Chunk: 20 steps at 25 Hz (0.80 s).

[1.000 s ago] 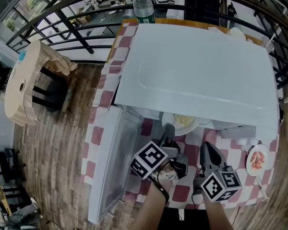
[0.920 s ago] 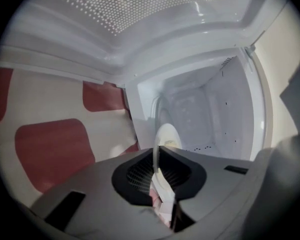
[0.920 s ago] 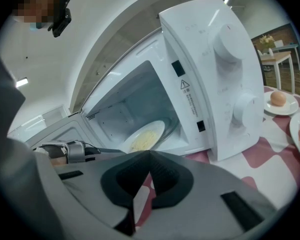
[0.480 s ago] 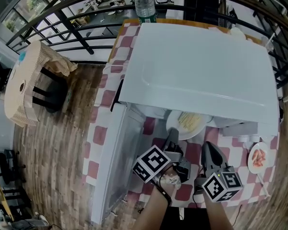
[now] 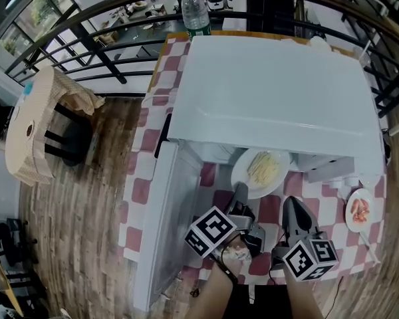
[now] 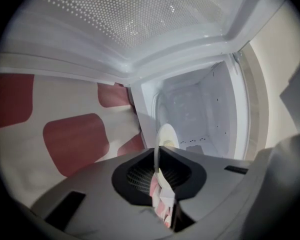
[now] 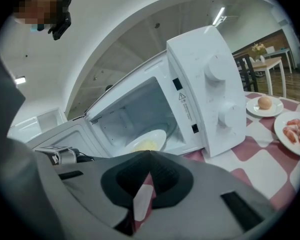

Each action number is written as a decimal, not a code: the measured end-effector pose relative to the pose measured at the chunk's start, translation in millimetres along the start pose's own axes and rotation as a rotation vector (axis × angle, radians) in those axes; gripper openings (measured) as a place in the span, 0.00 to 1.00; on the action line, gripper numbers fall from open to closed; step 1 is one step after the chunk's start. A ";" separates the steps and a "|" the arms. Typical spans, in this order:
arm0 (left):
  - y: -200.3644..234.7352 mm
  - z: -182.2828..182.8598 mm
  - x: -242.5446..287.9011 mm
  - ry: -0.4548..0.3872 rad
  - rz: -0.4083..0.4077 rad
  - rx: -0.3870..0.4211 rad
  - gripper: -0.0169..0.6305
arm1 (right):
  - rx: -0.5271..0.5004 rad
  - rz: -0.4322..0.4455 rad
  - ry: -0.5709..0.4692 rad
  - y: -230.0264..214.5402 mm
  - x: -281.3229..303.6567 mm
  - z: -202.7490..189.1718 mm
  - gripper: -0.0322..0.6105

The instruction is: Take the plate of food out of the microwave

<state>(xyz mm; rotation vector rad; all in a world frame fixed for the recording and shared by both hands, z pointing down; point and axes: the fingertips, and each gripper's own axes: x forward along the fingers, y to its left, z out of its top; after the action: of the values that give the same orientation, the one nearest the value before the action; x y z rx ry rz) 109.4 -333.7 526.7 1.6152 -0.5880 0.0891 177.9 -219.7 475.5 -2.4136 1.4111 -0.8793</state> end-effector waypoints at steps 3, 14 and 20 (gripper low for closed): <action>-1.1 -0.5 -7.8 0.001 -0.004 0.001 0.09 | 0.006 -0.001 -0.009 1.8 -5.3 -3.5 0.04; -8.2 -10.8 -34.1 -0.040 -0.018 0.013 0.09 | -0.043 0.047 -0.033 10.4 -26.6 4.1 0.04; -12.3 -31.3 -51.8 -0.067 -0.029 0.001 0.09 | -0.087 0.079 -0.036 10.1 -47.8 6.4 0.04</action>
<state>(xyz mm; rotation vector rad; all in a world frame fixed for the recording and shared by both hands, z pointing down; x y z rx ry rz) 78.7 -287.4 499.7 1.6325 -0.6160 0.0141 157.0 -185.2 447.2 -2.4042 1.5498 -0.7680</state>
